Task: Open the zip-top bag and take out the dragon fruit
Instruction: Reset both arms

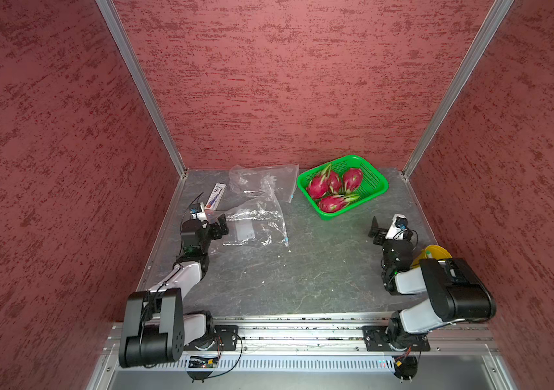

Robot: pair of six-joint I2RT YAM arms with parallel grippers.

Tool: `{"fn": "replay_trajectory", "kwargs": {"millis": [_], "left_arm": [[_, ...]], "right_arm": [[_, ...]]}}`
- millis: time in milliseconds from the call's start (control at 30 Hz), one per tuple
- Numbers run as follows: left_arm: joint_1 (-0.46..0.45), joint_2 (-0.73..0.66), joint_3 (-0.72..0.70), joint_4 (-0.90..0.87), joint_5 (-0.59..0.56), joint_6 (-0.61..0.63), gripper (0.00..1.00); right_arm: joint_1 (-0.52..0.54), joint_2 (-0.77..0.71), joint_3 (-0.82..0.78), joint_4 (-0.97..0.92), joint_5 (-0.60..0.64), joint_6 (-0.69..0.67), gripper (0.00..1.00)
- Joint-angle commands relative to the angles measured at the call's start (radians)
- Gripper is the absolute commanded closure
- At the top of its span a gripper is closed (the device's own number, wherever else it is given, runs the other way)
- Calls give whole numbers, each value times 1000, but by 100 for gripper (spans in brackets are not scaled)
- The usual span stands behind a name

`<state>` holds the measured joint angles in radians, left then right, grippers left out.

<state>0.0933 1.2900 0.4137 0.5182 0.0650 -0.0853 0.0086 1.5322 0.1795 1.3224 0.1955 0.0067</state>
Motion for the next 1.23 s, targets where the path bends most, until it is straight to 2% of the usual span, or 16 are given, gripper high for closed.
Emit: {"fn": "replay_trajectory", "kwargs": {"millis": [0,133,267,533,633,933,1200], "left_arm": [[-38,66,-4,182,-19,71,0],[-78,169,5,251,-43,112,0],[-84,250,-95,508,-54,117,0],[-84,236,-74,444,-40,118,0],[-70,239,-46,392,16,126,0],[-72,238,-81,457,14,124,0],[-43,242,-31,369,78,109,0]], "right_arm": [[-11,10,26,27,-62,0,1],[-10,5,25,19,-65,1,1],[-12,6,24,25,-63,-1,1],[-11,6,25,22,-65,0,1],[-11,8,25,22,-64,1,1],[-12,6,25,24,-64,-1,1],[-11,6,24,24,-64,-1,1]]}}
